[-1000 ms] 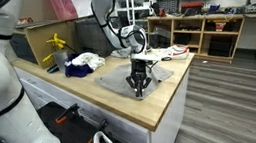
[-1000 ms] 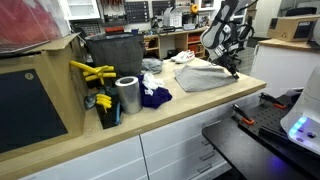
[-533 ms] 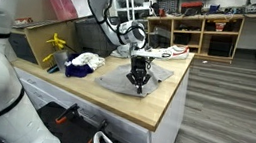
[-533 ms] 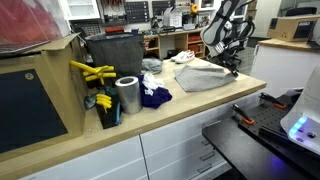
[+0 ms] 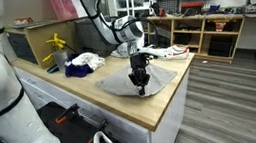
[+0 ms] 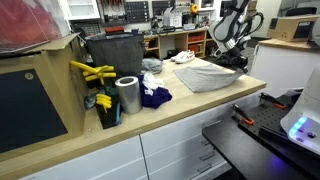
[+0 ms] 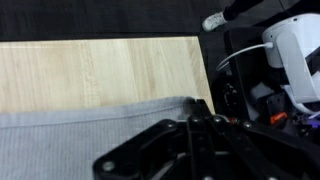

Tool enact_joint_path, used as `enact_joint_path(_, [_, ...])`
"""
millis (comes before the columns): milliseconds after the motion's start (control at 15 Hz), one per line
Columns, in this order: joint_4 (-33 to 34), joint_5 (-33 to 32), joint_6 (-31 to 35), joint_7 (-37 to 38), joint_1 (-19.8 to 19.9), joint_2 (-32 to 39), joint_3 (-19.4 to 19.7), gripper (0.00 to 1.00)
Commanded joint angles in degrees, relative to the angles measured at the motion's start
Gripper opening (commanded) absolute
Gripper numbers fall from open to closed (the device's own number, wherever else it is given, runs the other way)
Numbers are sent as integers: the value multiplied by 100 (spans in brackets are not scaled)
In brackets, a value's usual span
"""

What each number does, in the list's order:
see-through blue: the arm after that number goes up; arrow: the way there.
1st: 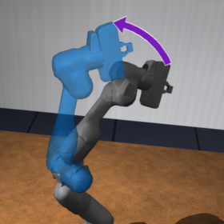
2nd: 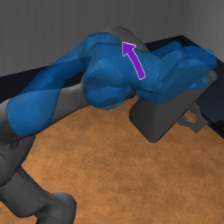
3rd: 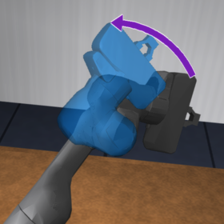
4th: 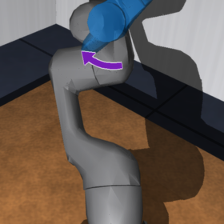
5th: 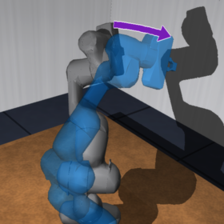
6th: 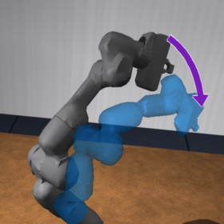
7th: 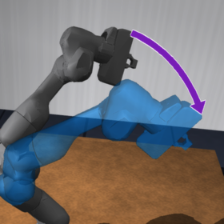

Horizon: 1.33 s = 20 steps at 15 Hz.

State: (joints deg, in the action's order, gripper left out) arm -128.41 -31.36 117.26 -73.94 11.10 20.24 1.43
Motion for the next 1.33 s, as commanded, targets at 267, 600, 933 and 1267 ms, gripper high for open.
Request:
enact_joint_path(267, [-1008, -978, 591, -1557, -89, -871, 107, 58])
enact_joint_path(600, [-578, -213, 212, -1069, -270, -589, 91, 48])
enact_joint_path(933, [75, 431, 700, 206, -340, 56, 159, 26])
enact_joint_path(1267, [450, 552, 1400, 1665, -424, 515, 170, 0])
